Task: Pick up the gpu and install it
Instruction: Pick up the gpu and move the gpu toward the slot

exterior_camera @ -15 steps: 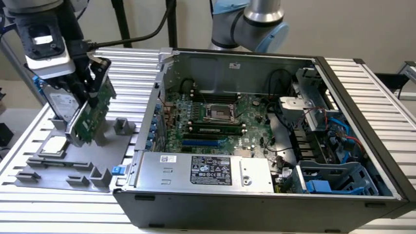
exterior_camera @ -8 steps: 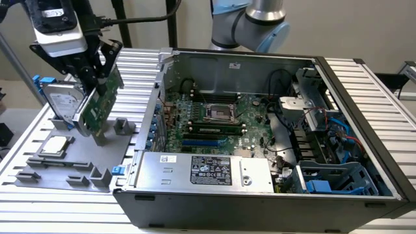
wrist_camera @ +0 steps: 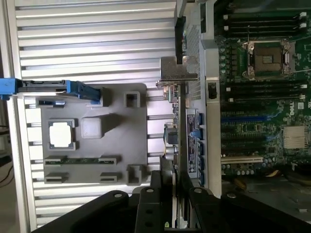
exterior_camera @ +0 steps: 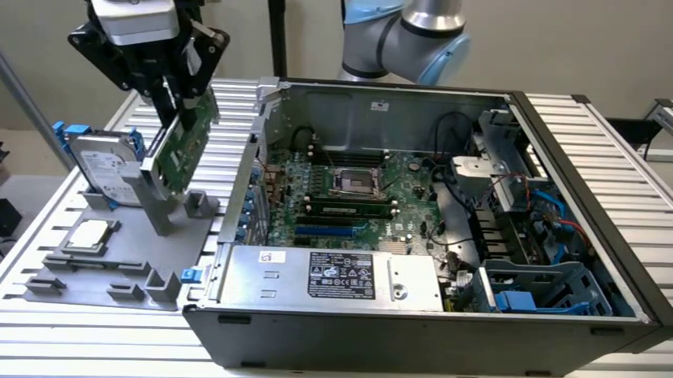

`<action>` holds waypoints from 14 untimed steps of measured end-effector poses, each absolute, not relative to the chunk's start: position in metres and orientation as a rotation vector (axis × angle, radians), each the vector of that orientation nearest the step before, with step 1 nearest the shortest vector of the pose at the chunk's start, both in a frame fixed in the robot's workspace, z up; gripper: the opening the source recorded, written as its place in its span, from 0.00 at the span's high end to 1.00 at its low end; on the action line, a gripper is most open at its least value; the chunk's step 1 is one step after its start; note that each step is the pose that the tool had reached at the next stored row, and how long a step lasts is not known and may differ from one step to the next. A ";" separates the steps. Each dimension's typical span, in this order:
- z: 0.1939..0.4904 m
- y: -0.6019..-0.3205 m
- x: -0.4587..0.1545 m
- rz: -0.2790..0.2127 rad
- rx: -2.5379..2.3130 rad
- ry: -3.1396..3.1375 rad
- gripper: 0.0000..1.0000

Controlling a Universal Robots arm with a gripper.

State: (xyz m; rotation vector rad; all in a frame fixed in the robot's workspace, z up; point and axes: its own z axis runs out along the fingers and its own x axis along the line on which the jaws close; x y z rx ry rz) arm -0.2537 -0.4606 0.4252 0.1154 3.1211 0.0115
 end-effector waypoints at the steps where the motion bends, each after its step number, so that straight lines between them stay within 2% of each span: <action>1: 0.428 -0.461 -0.249 0.012 0.115 3.123 0.74; 14: 0.437 -0.461 -0.190 0.038 0.116 3.128 0.74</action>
